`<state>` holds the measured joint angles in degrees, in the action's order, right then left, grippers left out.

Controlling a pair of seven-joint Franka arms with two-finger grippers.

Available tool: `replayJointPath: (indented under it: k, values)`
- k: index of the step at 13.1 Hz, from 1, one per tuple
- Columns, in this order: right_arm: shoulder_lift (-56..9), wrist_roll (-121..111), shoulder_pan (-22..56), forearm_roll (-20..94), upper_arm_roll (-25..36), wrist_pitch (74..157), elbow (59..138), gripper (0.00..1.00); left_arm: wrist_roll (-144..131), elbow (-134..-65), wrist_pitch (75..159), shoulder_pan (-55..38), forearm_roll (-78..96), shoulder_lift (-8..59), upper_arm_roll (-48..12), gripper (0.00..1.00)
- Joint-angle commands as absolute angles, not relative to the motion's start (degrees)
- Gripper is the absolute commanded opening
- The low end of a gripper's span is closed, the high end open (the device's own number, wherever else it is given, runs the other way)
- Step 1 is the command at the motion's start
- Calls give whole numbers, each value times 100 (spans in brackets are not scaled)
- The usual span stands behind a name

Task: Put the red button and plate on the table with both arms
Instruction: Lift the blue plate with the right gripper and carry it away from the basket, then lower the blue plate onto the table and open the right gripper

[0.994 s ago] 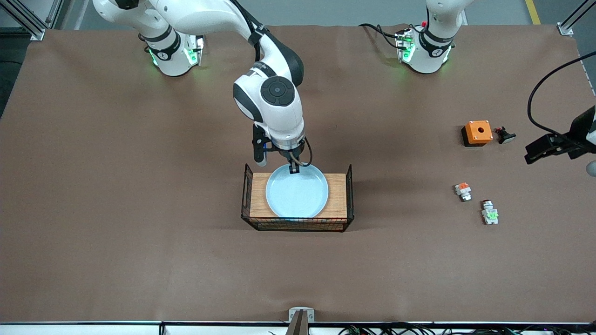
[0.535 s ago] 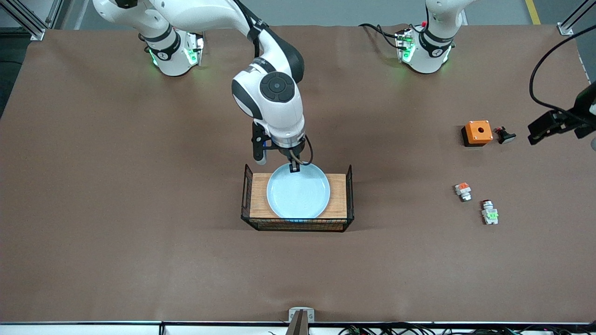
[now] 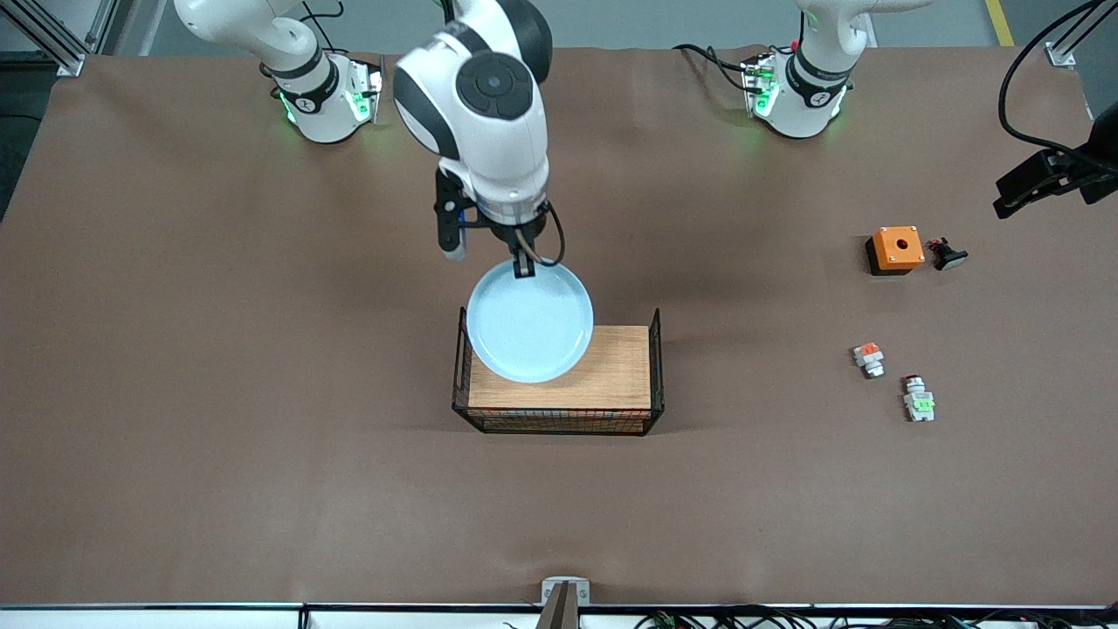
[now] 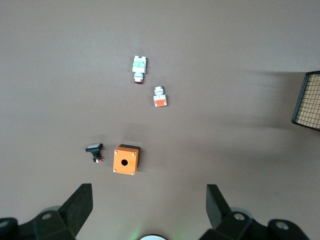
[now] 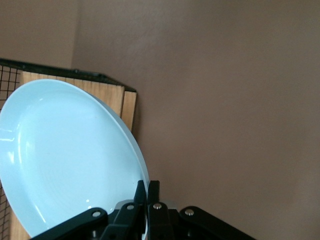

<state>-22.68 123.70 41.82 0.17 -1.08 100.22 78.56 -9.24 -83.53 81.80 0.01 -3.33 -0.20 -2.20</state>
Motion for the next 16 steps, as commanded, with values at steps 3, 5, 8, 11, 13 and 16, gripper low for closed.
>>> replayJointPath:
  k: [3, 5, 8, 11, 13, 16]
  values:
    - [-1469, 10332, 3350, 352, -114, 8967, 8007, 0, -879, -8569, 8297, -79, -114, -202, -105, 100]
    - [-1293, 9190, 2885, 352, -114, 8641, 8016, 0, -879, -8569, 8297, -79, -114, -211, -114, 100]
    - [-1152, 6768, 2051, 325, -105, 8158, 8033, 0, -879, -8569, 8341, -88, -114, -193, -123, 100]
    - [-1195, 4989, 1242, 325, -105, 8182, 8147, 0, -879, -8552, 8507, -79, -114, -132, -123, 100]
    - [-1213, 3812, 750, 325, -105, 8479, 8427, 0, -879, -8561, 8569, -123, -114, -62, -141, 100]
    - [-1230, 1869, 64, 290, -97, 9401, 9147, 0, -940, -8561, 8604, -132, -106, 17, -149, 100]
